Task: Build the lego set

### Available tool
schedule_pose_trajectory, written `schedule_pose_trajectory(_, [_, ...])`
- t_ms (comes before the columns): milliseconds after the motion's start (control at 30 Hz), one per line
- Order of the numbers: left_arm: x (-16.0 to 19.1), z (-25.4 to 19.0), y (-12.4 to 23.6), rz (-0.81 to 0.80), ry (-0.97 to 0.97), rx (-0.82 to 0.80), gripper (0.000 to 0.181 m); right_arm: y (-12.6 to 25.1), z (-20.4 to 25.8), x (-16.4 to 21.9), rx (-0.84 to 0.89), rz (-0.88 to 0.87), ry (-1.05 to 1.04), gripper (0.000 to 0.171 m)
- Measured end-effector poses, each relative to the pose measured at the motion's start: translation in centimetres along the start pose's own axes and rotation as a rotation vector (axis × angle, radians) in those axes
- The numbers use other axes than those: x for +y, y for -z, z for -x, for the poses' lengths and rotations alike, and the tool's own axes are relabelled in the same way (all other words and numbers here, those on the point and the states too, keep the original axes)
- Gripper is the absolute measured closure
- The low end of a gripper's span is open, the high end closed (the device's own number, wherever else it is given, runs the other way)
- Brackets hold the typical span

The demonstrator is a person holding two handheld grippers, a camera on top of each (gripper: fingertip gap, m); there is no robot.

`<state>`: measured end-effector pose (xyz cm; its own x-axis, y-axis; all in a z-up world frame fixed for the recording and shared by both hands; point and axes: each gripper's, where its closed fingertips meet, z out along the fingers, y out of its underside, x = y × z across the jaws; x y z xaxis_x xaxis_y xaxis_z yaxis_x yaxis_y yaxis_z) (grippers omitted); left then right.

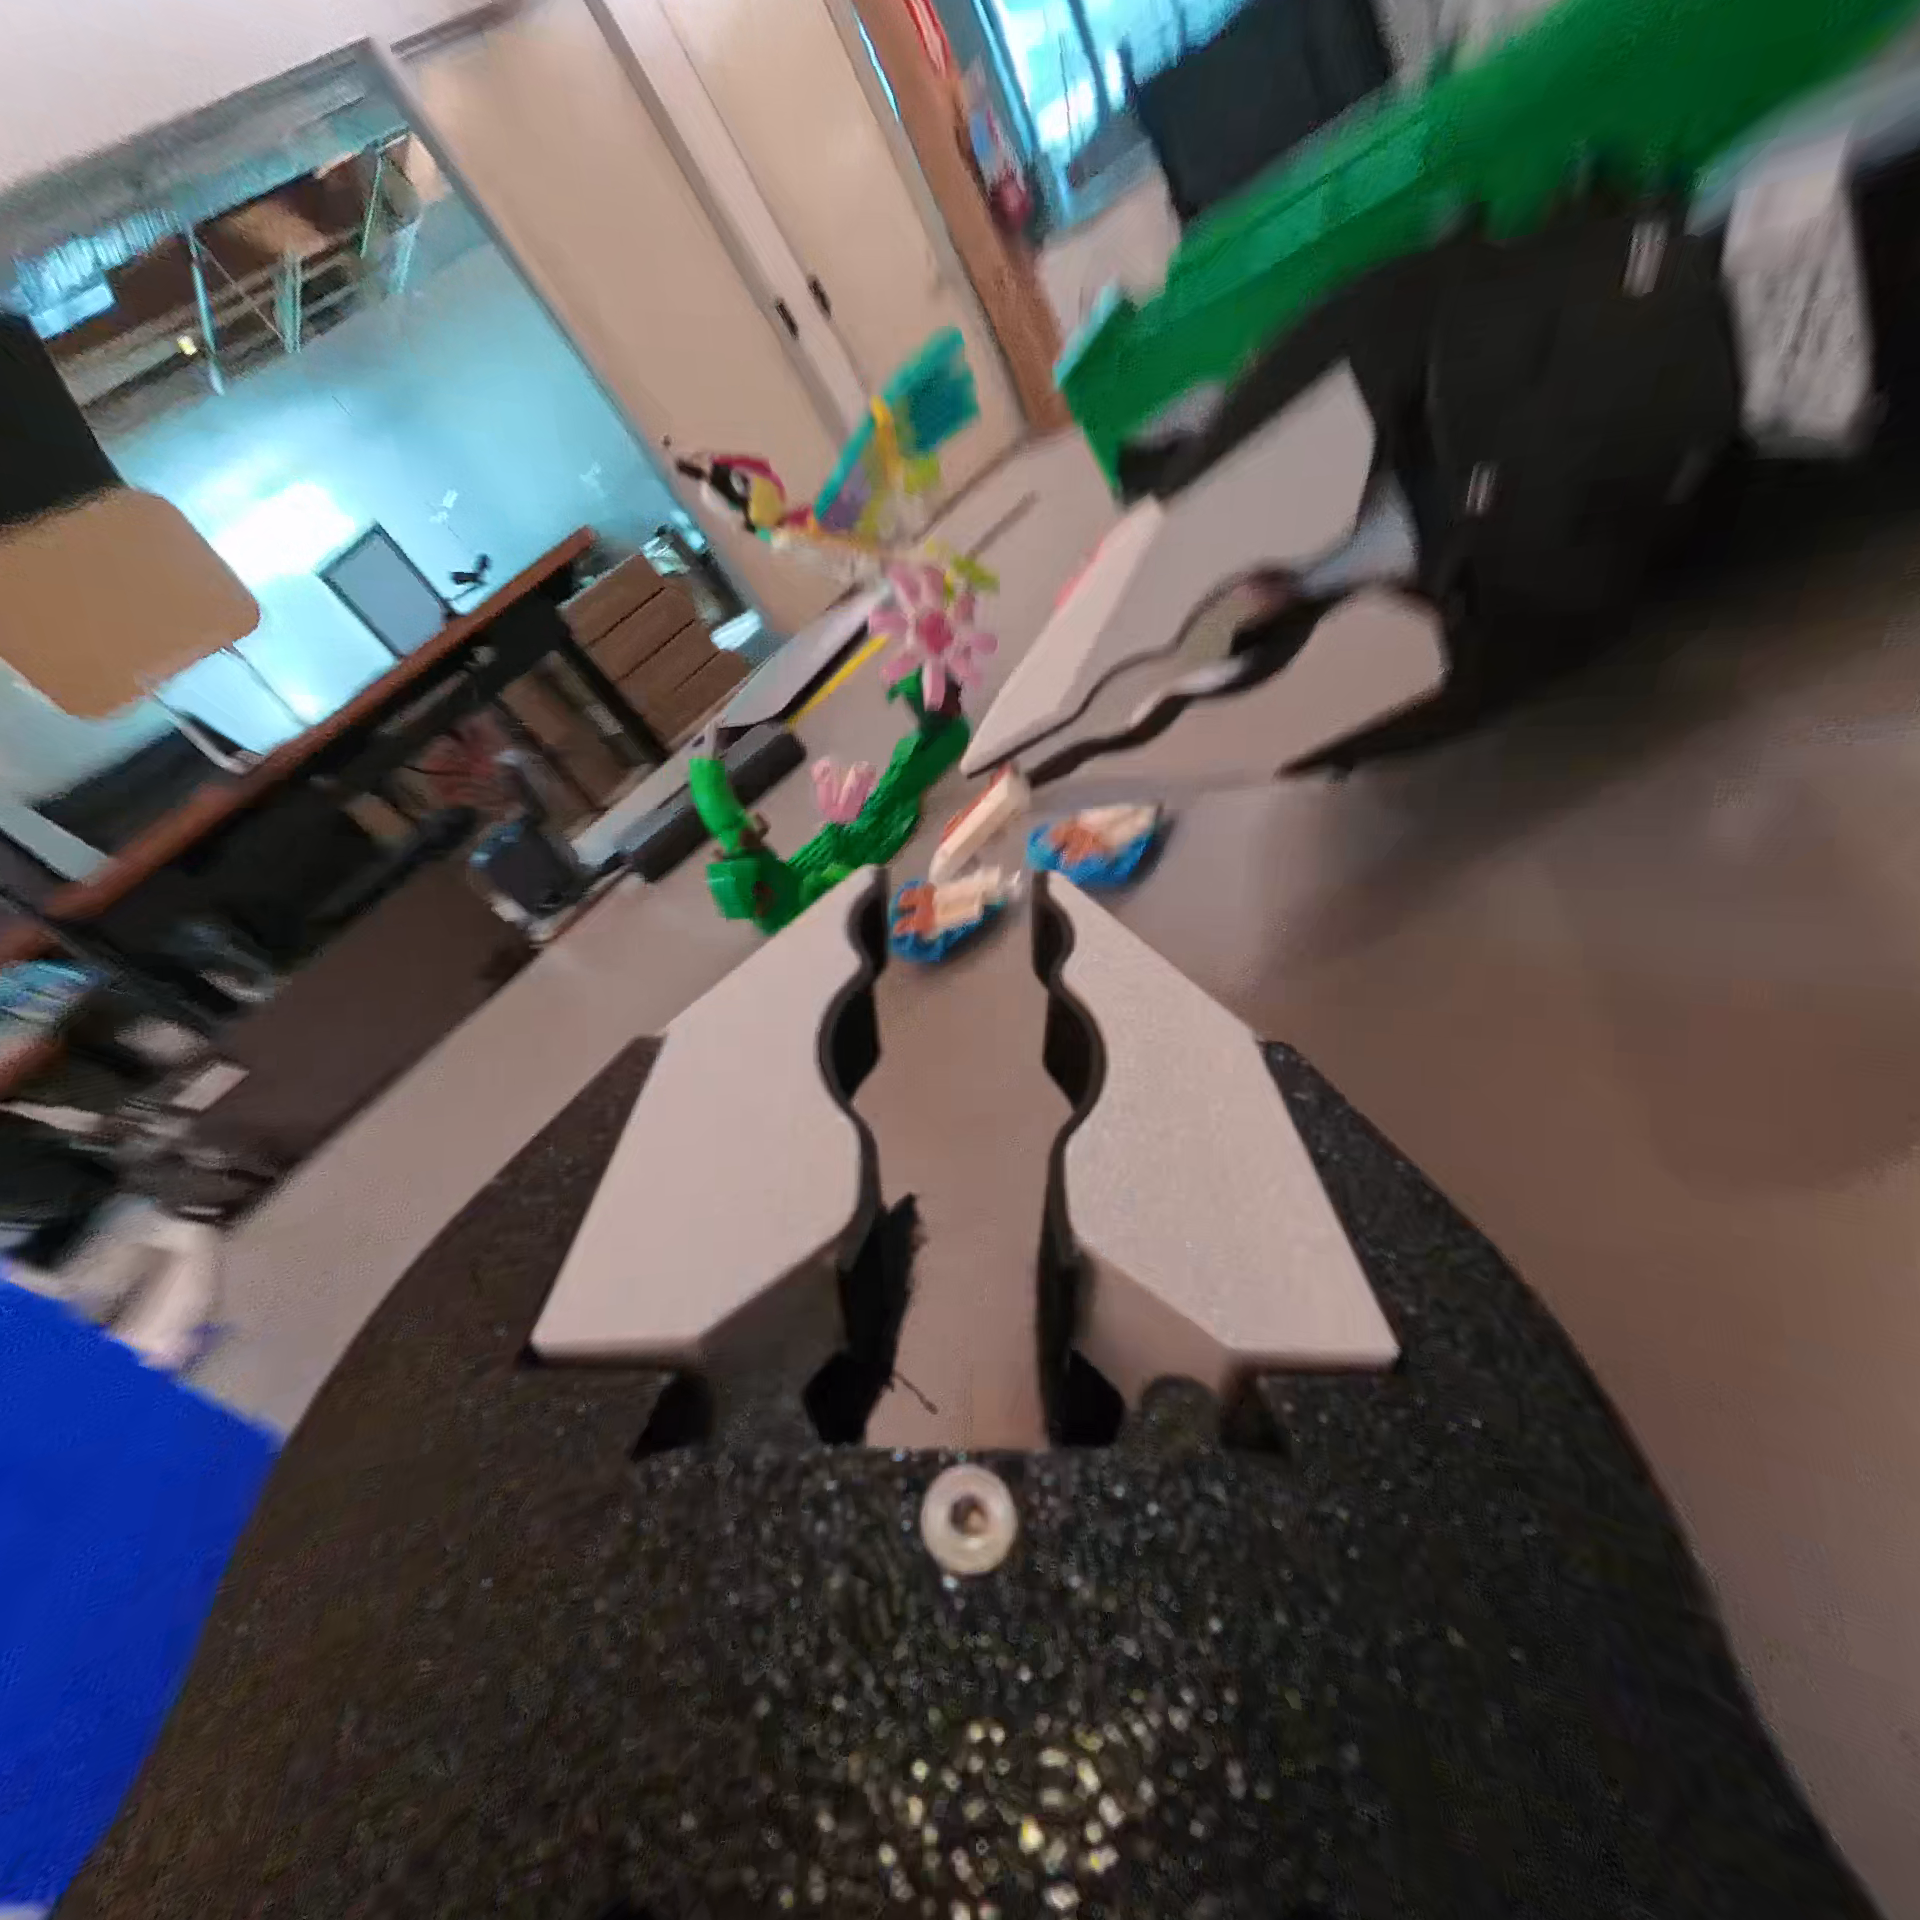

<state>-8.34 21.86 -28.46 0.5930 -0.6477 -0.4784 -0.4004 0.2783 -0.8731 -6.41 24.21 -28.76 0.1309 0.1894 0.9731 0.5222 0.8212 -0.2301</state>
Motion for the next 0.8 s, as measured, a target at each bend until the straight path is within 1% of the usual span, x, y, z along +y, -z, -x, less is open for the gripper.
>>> schedule_pose_trajectory(67, [-2.0,0.8,0.3,-0.131,0.307,0.007,0.148,0.2,-1.6,0.3,0.094,0.009,0.018,0.168])
schedule_pose_trajectory(100, [-2.6,1.1,0.2,-0.177,0.478,0.012,0.143,0.4,-2.2,0.3,0.133,0.011,0.028,0.168])
schedule_pose_trajectory(133, [-2.9,1.3,0.0,-0.207,0.626,0.027,0.135,0.5,-2.8,0.4,0.167,0.012,0.037,0.168])
schedule_pose_trajectory(167, [-3.1,1.5,-0.2,-0.233,0.761,0.033,0.133,0.7,-3.2,0.3,0.191,0.012,0.046,0.168])
schedule_pose_trajectory(233, [-4.0,1.4,-0.6,-0.317,0.976,0.099,0.129,0.9,-3.7,0.2,0.226,0.006,0.079,0.168])
schedule_pose_trajectory(300, [-3.2,1.0,-1.8,-0.273,1.140,0.154,0.130,1.1,-3.8,-0.1,0.244,0.001,0.127,0.168])
schedule_pose_trajectory(367, [-2.7,0.5,-2.6,-0.237,1.257,0.206,0.136,1.2,-3.9,-0.5,0.266,-0.006,0.179,0.168])
schedule_pose_trajectory(433, [-3.2,0.3,-2.6,-0.295,1.336,0.282,0.144,1.3,-3.9,-0.9,0.276,-0.013,0.240,0.168])
schedule_pose_trajectory(533, [-3.5,0.8,-2.2,-0.368,1.425,0.338,0.164,1.3,-3.7,-1.5,0.281,-0.027,0.293,0.168])
schedule_pose_trajectory(600, [-3.4,1.2,-1.8,-0.384,1.414,0.323,0.181,1.4,-3.5,-1.8,0.280,-0.037,0.304,0.168])
schedule_pose_trajectory(633, [-3.4,1.3,-1.7,-0.378,1.372,0.309,0.181,1.4,-3.4,-1.8,0.275,-0.042,0.299,0.168])
schedule_pose_trajectory(700, [-3.9,1.0,-1.3,-0.344,1.207,0.286,0.181,1.4,-3.1,-2.0,0.236,-0.078,0.193,0.167])
schedule_pose_trajectory(767, [-3.4,0.6,-1.2,-0.237,0.984,0.210,0.181,1.2,-2.5,-1.6,0.148,-0.089,0.051,0.154])
schedule_pose_trajectory(800, [-3.0,0.4,-1.2,-0.181,0.891,0.173,0.181,1.2,-2.2,-1.4,0.110,-0.091,-0.014,0.158])
